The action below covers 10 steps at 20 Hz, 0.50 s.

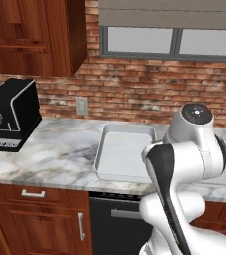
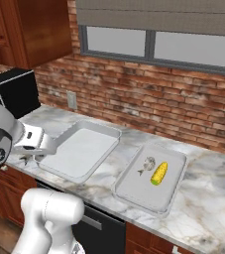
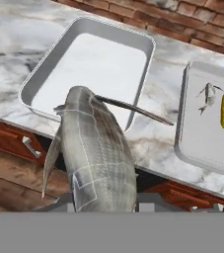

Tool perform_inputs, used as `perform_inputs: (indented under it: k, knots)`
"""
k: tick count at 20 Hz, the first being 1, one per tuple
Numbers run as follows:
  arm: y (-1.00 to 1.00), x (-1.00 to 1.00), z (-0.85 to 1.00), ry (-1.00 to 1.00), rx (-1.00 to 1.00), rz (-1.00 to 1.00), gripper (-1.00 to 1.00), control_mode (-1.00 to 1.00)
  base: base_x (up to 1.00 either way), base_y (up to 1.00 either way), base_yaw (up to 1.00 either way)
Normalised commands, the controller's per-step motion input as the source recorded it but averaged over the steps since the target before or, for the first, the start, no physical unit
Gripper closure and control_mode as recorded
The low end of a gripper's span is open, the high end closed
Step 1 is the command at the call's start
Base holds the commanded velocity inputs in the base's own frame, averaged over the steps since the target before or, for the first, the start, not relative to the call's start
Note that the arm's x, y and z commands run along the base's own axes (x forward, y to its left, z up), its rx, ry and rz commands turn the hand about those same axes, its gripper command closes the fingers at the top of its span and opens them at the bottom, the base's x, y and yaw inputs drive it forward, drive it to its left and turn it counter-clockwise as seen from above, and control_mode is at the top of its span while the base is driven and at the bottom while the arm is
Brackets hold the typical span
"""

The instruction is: Place one corn and one fish in each tupperware on the nearby counter, to pack two identical lunches.

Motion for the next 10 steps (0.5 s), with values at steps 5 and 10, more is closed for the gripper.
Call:
perform_inputs:
  k: [5,10]
  knots:
    - [0.07,0.34,-0.20,0.03,0.11,-0.15,1.00,-1.00,0.00,0.00,0.00]
    - [0.00,0.69,-0.35,0.09,0.01,-0.01,1.00,-1.00,0.00,0.00,0.00]
